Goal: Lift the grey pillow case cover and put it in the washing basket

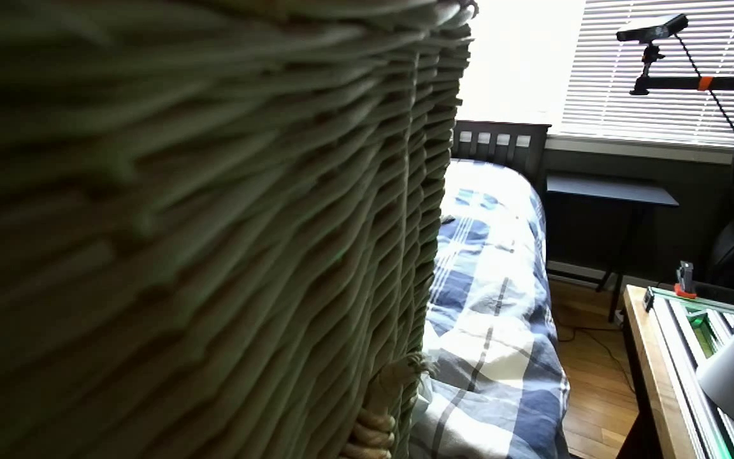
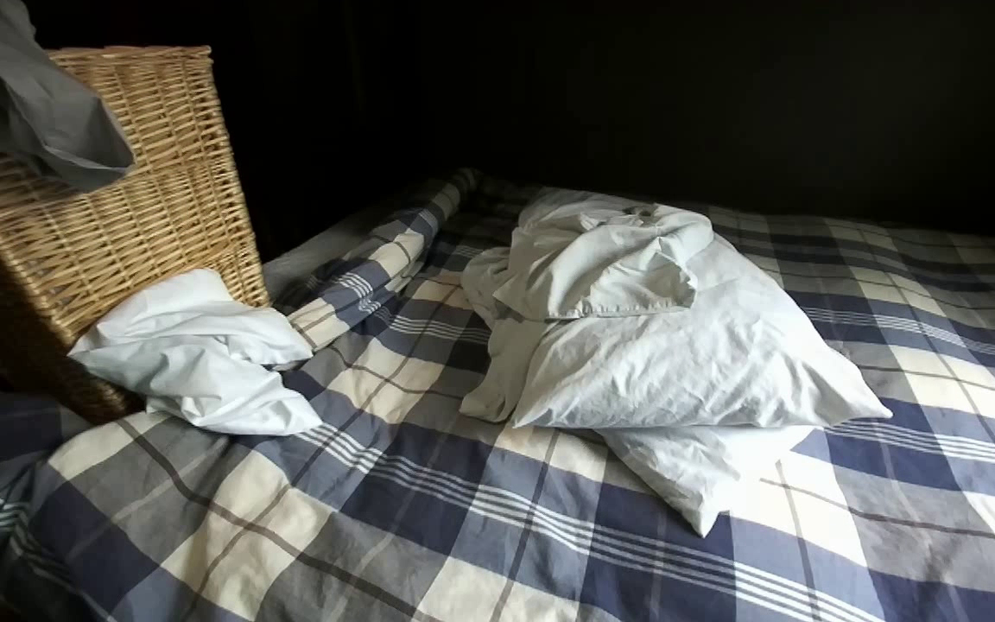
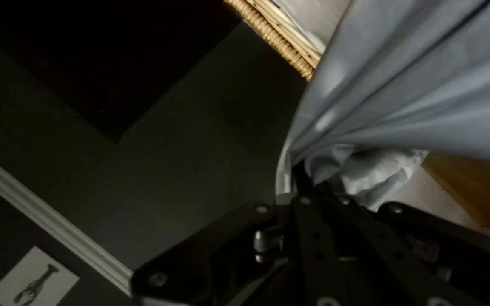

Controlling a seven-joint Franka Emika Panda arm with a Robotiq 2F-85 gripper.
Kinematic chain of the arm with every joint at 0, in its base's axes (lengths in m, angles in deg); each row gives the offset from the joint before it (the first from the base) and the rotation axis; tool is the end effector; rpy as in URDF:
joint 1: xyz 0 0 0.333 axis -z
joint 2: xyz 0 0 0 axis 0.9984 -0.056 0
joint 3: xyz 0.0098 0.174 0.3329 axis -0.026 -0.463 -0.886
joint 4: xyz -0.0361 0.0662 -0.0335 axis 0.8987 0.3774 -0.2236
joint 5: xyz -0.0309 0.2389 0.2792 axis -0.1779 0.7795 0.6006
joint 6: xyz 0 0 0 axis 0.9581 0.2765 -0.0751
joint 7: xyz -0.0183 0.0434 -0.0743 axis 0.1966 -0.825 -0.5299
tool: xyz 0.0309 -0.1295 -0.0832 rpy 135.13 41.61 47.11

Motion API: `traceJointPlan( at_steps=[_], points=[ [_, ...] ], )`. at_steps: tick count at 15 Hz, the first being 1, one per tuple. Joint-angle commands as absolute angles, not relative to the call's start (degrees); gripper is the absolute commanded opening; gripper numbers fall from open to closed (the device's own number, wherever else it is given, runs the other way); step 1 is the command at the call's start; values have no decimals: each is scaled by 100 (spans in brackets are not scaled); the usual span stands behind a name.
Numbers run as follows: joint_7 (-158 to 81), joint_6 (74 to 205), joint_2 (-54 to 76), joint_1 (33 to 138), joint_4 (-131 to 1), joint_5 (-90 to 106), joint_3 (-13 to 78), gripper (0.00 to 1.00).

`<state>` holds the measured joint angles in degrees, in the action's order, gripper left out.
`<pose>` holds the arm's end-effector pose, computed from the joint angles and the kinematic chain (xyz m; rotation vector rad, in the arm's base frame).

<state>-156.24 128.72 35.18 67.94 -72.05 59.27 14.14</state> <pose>0.4222 0.3671 0.7236 -1.0883 -2.3544 -1.2591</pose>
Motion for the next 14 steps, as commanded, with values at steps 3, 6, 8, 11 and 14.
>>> traceJointPlan(
  at_steps=[3, 6, 8, 11, 14],
  points=[
    [-16490, 12768, 3040, 6698, -7102, 5715, 1163, 1],
    [-16696, 12709, 3008, 6713, -7223, 5743, 1120, 1],
    [-16779, 12547, 2975, 6746, -7181, 5726, 1135, 28],
    [-16755, 12055, 2946, 6847, -7004, 5662, 1219, 48],
    [-16590, 11218, 2904, 6992, -6707, 5164, 1334, 70]
  ],
)
